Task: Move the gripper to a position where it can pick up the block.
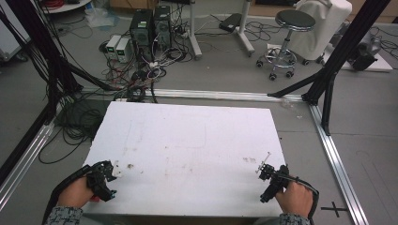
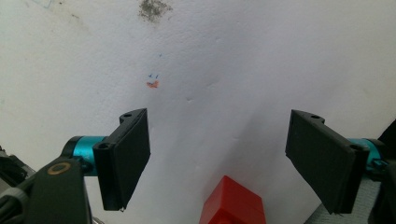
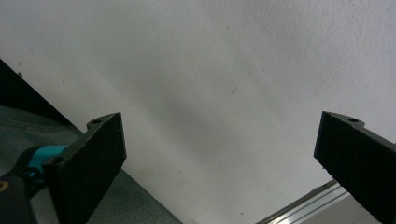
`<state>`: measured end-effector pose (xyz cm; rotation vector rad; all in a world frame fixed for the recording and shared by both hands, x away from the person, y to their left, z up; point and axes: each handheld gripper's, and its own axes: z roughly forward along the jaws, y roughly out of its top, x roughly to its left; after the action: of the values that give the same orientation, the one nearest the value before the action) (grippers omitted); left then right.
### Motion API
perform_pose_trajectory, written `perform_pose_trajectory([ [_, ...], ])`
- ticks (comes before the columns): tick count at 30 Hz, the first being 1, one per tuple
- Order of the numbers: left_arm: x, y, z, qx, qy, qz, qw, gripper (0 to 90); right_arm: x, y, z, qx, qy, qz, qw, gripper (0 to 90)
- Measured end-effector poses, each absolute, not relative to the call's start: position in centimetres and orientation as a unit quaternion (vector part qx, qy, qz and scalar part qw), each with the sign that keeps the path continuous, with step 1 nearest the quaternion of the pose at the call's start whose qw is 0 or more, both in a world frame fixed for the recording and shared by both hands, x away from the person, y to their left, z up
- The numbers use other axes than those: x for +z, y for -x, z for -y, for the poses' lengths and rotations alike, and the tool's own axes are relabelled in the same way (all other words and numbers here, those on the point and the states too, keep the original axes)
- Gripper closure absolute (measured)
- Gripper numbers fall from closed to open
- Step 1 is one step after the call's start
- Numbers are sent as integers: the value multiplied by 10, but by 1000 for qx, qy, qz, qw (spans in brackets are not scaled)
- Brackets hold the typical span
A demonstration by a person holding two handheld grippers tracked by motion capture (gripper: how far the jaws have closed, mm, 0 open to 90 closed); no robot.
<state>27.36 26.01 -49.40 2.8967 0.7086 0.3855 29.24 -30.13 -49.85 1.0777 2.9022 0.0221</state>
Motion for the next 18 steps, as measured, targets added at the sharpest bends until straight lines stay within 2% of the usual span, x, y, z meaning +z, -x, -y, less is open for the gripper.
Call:
perform_pose_trajectory([
  [18,-494,-273,-259,125,-962,-231,73,222,-496,-291,302,11,-351,-936,22,14],
])
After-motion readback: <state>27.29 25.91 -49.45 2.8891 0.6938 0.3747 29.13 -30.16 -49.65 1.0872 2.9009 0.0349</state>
